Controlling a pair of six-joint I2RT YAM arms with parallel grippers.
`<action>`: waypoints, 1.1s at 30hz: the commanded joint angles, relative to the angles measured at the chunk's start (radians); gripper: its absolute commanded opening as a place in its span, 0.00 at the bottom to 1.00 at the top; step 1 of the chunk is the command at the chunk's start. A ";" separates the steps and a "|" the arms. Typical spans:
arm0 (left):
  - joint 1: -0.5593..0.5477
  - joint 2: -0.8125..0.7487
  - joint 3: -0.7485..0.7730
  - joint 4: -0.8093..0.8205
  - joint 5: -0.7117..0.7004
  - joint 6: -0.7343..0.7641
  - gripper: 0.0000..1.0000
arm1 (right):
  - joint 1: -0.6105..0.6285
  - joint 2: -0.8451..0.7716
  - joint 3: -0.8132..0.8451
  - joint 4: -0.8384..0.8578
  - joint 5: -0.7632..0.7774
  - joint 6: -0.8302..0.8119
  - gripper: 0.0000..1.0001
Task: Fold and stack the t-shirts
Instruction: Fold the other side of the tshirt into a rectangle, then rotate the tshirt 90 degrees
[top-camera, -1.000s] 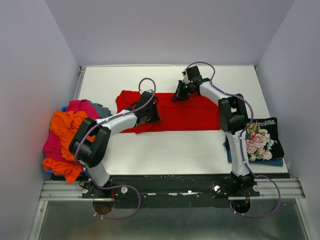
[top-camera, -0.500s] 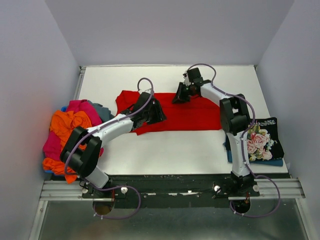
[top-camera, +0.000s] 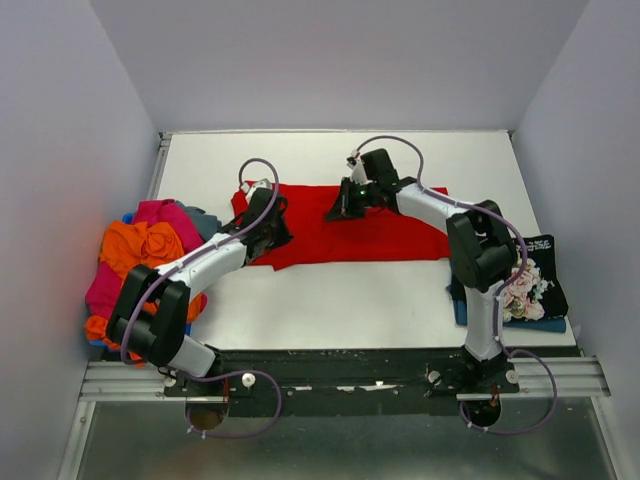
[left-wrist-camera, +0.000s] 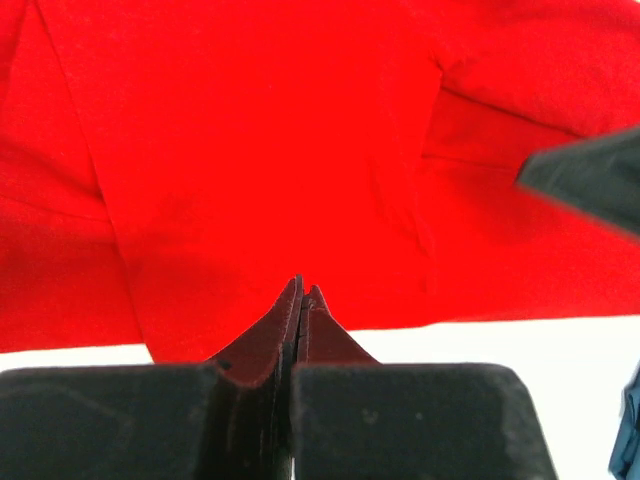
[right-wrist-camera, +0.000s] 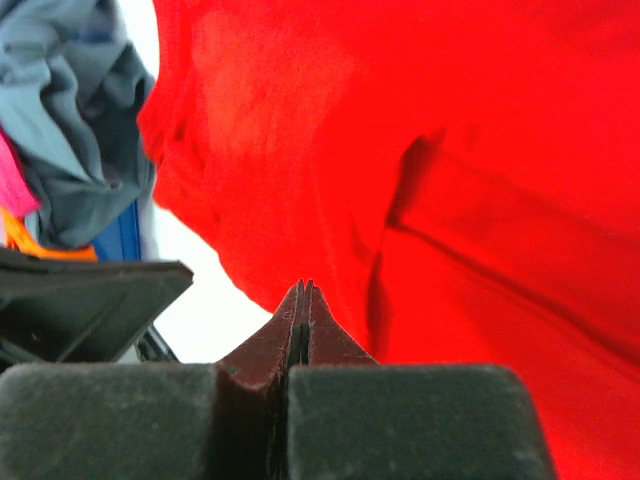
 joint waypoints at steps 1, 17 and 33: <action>0.037 0.045 0.014 0.013 -0.071 0.002 0.00 | 0.059 0.019 -0.056 0.067 -0.074 0.034 0.01; 0.146 0.261 0.103 -0.088 -0.099 -0.019 0.00 | 0.070 0.047 -0.102 -0.022 0.108 0.060 0.01; 0.146 0.118 0.107 -0.133 -0.232 -0.064 0.00 | 0.022 -0.337 -0.367 -0.151 0.501 0.038 0.01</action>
